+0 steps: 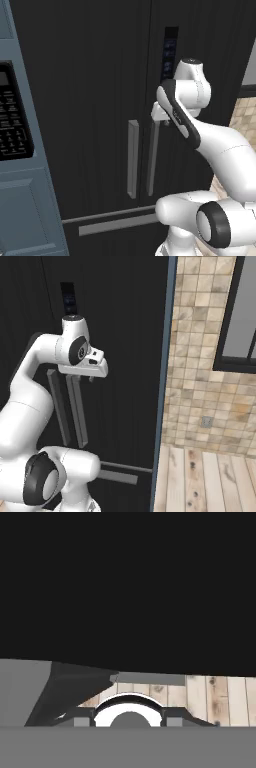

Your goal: Retrieve the butter from the fridge and place it on a plate on the dining table. Then retrieve the butter knife by the fridge and place it near the plate.

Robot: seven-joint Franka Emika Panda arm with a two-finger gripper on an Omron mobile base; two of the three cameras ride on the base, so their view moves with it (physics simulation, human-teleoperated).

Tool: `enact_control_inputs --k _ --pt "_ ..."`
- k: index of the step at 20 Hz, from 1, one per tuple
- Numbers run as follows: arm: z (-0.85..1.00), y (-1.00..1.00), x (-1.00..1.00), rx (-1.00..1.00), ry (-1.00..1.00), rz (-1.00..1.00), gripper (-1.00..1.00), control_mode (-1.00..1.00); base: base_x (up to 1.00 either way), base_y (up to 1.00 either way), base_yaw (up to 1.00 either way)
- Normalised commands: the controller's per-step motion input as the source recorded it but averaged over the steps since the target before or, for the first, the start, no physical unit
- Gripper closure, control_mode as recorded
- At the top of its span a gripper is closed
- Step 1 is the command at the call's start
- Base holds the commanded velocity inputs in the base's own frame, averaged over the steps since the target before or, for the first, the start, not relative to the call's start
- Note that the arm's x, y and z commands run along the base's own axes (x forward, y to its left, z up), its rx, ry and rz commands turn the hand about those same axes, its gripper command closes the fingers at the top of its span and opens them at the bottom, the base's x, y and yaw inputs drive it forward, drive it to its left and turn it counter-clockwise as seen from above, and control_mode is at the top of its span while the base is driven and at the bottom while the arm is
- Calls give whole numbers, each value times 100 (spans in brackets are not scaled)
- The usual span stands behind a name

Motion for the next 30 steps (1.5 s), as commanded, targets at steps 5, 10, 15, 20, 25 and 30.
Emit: enact_control_inputs --k 5,10,15,20,25,30 --pt "-3 -7 -23 0 -9 0 -100 -100 0 0 0" --pt "-47 0 -28 -9 -14 -1 -100 -100 0 0 0" --pt "-65 2 -5 -9 -2 -2 -100 -100 0 0 0" --pt "-3 0 0 0 1 0 -100 100 1 0 0" --pt "0 0 0 0 0 0 -100 100 -32 0 0" --pt "0 0 0 0 0 0 -100 100 -75 5 0"
